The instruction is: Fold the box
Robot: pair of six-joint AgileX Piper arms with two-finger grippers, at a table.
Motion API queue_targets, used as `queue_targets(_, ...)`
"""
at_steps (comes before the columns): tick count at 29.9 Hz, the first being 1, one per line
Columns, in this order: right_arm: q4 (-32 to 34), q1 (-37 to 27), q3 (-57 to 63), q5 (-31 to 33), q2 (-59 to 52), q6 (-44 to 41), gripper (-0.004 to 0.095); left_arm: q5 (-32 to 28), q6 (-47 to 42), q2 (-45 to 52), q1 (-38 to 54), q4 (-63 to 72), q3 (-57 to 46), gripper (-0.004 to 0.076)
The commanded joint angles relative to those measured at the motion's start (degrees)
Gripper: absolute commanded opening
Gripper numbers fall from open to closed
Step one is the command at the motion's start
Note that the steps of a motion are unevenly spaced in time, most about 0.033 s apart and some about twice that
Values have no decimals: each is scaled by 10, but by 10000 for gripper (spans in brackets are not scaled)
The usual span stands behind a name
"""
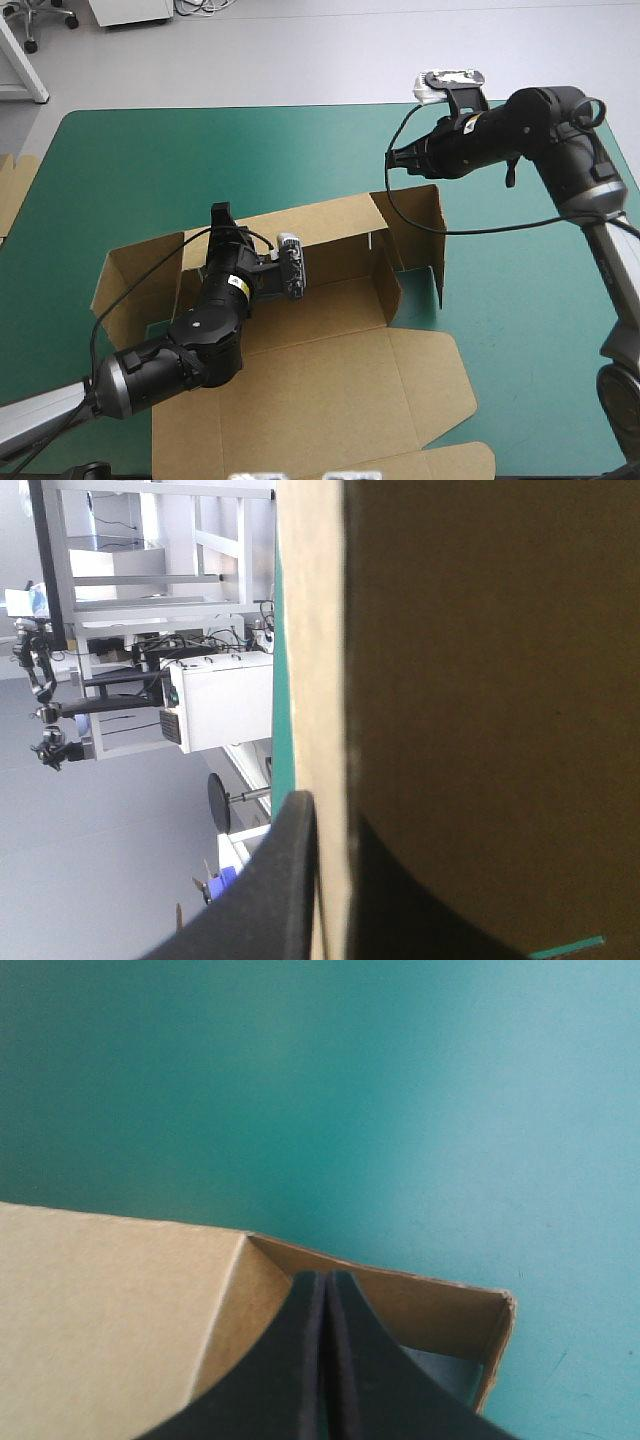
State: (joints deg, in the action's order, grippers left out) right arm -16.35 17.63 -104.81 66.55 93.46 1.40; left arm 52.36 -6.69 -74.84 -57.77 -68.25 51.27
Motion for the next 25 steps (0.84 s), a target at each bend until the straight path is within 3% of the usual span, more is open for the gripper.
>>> queue_targets(1,-11,-12,-22,-23,8,5,-19,-17,-9,8,-11,24,-6,-10)
queue_targets(8,-20,-38,-22,-53,47,17,-19,-18,-27,8,-11,13,-6,-10)
queue_targets(17,-60,-45,-22,13,70,46,-19,-22,-41,8,-11,8,-6,-10)
queue_targets(25,-48,-45,-21,48,64,56,-19,-22,-52,8,-11,7,-6,-10)
